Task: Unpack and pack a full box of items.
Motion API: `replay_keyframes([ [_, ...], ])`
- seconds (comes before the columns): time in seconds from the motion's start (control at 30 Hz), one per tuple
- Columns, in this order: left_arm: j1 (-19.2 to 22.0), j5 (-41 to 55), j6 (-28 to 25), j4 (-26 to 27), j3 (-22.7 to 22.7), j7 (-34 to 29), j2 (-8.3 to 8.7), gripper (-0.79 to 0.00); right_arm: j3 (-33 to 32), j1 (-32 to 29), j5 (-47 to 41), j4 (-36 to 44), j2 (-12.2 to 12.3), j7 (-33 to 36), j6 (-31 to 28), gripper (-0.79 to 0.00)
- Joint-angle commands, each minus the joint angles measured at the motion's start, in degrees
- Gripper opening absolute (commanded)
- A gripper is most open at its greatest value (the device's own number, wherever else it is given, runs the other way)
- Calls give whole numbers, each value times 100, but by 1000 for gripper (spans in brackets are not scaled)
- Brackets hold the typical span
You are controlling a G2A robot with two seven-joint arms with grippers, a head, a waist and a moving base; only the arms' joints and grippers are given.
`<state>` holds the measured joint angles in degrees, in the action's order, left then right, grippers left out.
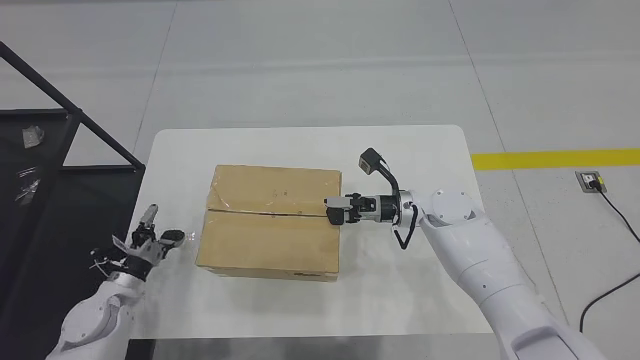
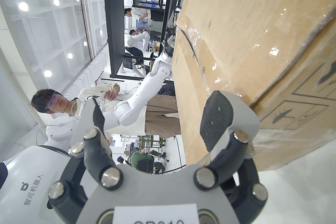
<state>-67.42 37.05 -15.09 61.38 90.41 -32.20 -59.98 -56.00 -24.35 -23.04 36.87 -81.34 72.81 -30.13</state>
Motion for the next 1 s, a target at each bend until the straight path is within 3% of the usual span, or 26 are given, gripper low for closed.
replay_keyframes([
  [0.0, -146, 184, 194, 83, 97, -557, 28, 0, 0, 0, 0, 0, 0, 0, 0, 0],
  [0.17, -326, 432, 480, 218, 160, -1144, 44, 0, 0, 0, 0, 0, 0, 0, 0, 0],
  [0.57, -297, 323, 643, 279, -11, -919, 4, 0, 0, 0, 0, 0, 0, 0, 0, 0],
  [0.67, -377, -354, 144, 472, -87, -417, 2, 0, 0, 0, 0, 0, 0, 0, 0, 0],
  [0.97, -373, -489, 401, 610, -448, 208, -110, 0, 0, 0, 0, 0, 0, 0, 0, 0],
])
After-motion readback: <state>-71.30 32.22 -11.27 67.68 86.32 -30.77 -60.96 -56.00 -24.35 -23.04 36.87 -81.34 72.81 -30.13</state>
